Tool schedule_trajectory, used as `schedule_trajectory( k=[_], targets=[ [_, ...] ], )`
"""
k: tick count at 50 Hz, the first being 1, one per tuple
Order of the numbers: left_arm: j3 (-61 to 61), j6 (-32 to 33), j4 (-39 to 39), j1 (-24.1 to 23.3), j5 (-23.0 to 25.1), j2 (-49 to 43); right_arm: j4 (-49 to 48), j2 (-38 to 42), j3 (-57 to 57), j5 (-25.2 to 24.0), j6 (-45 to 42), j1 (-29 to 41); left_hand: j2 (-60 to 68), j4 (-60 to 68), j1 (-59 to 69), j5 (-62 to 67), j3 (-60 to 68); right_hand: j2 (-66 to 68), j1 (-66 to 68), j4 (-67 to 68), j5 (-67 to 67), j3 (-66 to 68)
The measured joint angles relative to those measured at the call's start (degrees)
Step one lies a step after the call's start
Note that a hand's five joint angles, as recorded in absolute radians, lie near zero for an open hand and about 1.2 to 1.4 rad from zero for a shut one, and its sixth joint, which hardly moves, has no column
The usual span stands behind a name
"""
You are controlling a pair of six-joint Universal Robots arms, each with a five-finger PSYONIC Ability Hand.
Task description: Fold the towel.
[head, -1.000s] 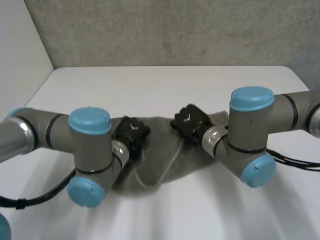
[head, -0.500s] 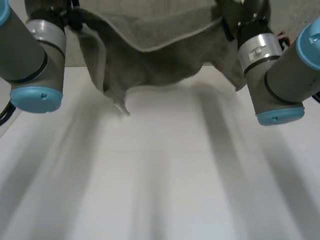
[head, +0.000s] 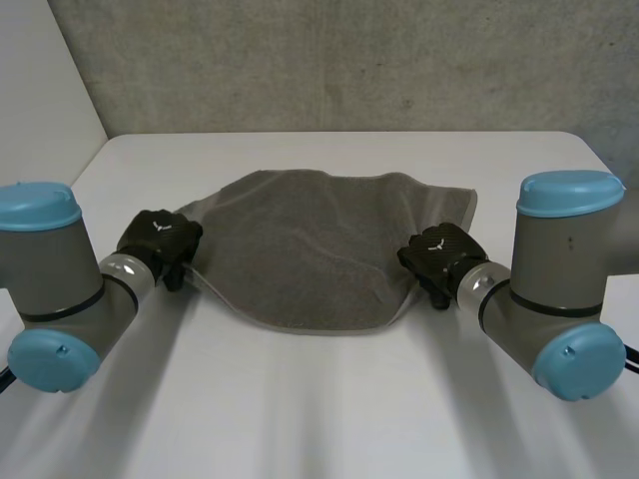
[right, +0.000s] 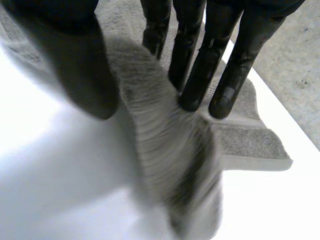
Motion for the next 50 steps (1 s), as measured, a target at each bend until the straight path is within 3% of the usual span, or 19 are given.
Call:
schedule_trajectory(
  k=[3, 6, 14, 26, 50],
  targets=[
    [-0.87, 0.62, 0.36, 0.37, -0.10, 0.51, -0.77, -1.85, 1.76, -0.13, 0.40, -0.15, 0.00, 0.00, 0.00, 0.00, 0.00, -11.93, -11.83, -12.42, -13.05, -12.42],
    [-1.09, 0.61, 0.59, 0.55, -0.17, 1.24, -2.29, -4.16, 3.29, -0.18, 1.18, -0.52, 0.00, 0.00, 0.00, 0.00, 0.00, -15.19, -15.07, -16.22, -17.28, -16.21],
    [-1.53, 0.13, 0.71, 0.58, -0.21, 2.64, -7.52, -8.91, 7.80, -0.09, 5.83, -3.33, 0.00, 0.00, 0.00, 0.00, 0.00, -16.78, -16.77, -18.43, -19.39, -18.30],
    [-3.63, 0.00, 2.59, 0.61, -0.19, 2.63, -11.01, -9.72, 13.52, -1.58, 8.14, -10.05, 0.00, 0.00, 0.00, 0.00, 0.00, -16.79, -16.81, -18.55, -19.47, -18.30],
    [-5.03, 0.01, 4.41, 0.53, -0.19, 1.67, -11.75, -9.32, 24.83, -16.06, -0.59, -21.97, 0.00, 0.00, 0.00, 0.00, 0.00, -16.79, -16.81, -18.55, -18.71, -18.30]
  ],
)
